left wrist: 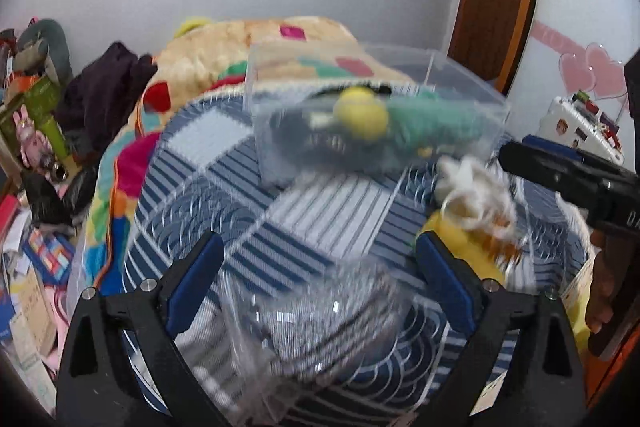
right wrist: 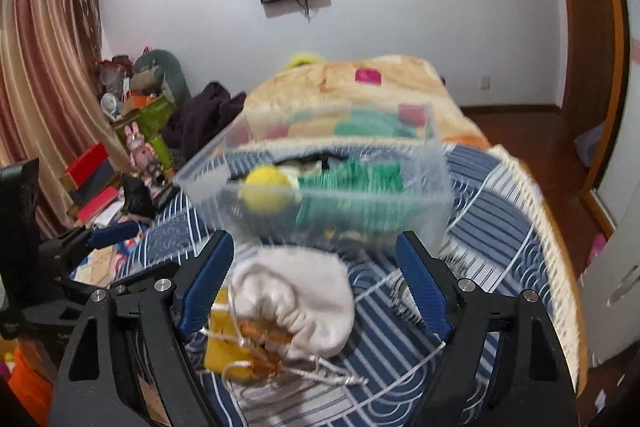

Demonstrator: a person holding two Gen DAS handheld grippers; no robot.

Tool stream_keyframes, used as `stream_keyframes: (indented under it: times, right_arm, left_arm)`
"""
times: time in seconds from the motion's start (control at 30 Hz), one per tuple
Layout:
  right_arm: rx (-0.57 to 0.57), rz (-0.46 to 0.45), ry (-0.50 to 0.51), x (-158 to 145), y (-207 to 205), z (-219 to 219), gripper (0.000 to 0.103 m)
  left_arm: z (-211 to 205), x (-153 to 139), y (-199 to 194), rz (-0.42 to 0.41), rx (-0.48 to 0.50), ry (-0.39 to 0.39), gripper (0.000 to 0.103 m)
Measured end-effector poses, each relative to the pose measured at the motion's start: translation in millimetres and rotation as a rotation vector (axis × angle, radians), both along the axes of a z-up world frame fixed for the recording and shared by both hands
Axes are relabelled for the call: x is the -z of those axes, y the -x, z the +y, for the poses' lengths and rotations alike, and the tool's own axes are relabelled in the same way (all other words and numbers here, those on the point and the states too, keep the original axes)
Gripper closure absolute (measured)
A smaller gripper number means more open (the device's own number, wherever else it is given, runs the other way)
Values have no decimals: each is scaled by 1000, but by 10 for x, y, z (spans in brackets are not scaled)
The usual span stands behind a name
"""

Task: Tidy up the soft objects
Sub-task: 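Grasp the bagged grey gloves with the left tool while the right tool grasps the white drawstring pouch, then drop the bagged grey gloves into the box with the left tool while the right tool drops the pouch in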

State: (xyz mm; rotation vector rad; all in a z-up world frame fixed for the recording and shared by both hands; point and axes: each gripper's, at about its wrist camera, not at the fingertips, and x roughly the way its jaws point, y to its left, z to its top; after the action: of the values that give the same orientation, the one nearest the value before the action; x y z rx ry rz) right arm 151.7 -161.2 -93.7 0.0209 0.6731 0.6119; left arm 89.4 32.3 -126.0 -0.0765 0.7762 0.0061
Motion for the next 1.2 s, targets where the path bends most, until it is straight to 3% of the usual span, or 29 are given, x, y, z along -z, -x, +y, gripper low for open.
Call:
stream_keyframes:
  times: [0.23,0.33,0.5,0.57,0.73,1.2]
  right_arm:
    - [-15,76,17,249,4,45,22]
    - [-32,104,6,328,22,42,29]
    - [-61,119,-18,346,29,10,46]
    - [-64,133,-22,365,11,6,61]
    - [-54,118,-32,339,34,-36,74]
    - [-9,-35,-67,-101,175,-150,79]
  left_arm:
    - [-57,258,138,40,-8,0,5]
    - [-89,314,187,25,-24,-28,6]
    - [-163,284,227,2,-2,-49,31]
    - [-160,268,233,-2,1,-40,42]
    - [-125,210,244,-10,3,-19,57]
    - [-61,-234,115,-137,1,-17,59]
